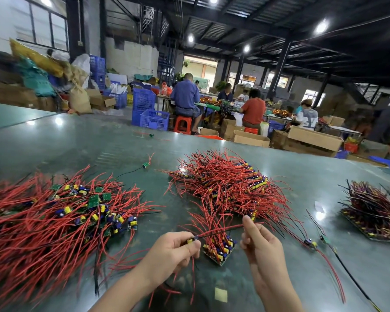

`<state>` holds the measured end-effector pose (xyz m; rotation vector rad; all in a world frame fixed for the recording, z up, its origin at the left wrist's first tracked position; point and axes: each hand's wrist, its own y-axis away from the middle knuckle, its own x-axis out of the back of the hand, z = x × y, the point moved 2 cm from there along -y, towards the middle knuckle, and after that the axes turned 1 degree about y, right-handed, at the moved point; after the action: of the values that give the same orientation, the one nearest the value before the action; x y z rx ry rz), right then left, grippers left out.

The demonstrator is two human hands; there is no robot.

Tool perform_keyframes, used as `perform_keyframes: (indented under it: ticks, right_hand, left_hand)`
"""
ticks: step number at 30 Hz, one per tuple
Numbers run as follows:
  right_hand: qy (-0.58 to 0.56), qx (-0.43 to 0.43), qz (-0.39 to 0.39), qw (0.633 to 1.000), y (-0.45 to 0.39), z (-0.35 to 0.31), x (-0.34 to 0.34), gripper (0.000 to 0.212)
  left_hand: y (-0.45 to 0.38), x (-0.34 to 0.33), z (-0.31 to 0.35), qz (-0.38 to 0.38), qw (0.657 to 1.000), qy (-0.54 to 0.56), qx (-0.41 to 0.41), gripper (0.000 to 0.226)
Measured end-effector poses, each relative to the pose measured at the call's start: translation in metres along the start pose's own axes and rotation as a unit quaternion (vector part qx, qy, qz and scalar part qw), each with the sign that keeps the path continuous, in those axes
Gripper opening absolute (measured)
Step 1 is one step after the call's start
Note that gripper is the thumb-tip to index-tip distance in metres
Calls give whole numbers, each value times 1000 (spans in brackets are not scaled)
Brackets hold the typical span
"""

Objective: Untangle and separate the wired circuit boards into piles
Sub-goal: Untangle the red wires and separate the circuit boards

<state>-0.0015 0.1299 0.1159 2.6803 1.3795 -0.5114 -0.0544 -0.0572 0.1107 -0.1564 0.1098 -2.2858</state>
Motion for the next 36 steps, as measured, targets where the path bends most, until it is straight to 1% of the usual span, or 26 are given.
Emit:
perform_keyframes:
  ticks: [5, 8, 13, 17, 21, 23, 26, 30, 32, 36]
  right_hand:
    - [10, 6, -18, 1000, -1, -2, 1, 28]
    - [-4, 9, -21, 1000, -1, -3, 1, 26]
    - [-17, 24, -12, 999, 0, -7, 4, 23]
    - [-29, 35, -42, 998, 2, -10, 1, 20]
    - [10, 59, -34, 998, 1, -11, 2, 19]
    - [20, 56, -27, 998, 0, -10, 4, 18]
    - [-5, 3, -42, 999, -2, -8, 5, 16]
    - [-73, -113, -83, 987, -5, -9, 5, 14]
    - [-97, -137, -82, 982, -5, -9, 3, 12]
    - [-142, -192, -80, 968, 0, -11, 0, 20]
  left_hand:
    - [0, -1, 1, -29, 999, 21, 4, 25]
    - [2, -1, 2, -44, 998, 33, -6, 25]
    - [2, 5, 1, -22, 999, 48, 3, 25]
    - [2, 3, 0, -23, 998, 54, 0, 24]
    - [2, 5, 0, -21, 998, 56, -5, 24]
    - [2, 6, 0, -17, 999, 50, -10, 25]
    - [2, 8, 0, -10, 999, 28, -21, 23]
    - [3, 11, 1, -33, 999, 25, -15, 24]
    - [4, 13, 3, -34, 999, 27, -11, 24]
    - [4, 14, 6, -39, 999, 23, -14, 22]
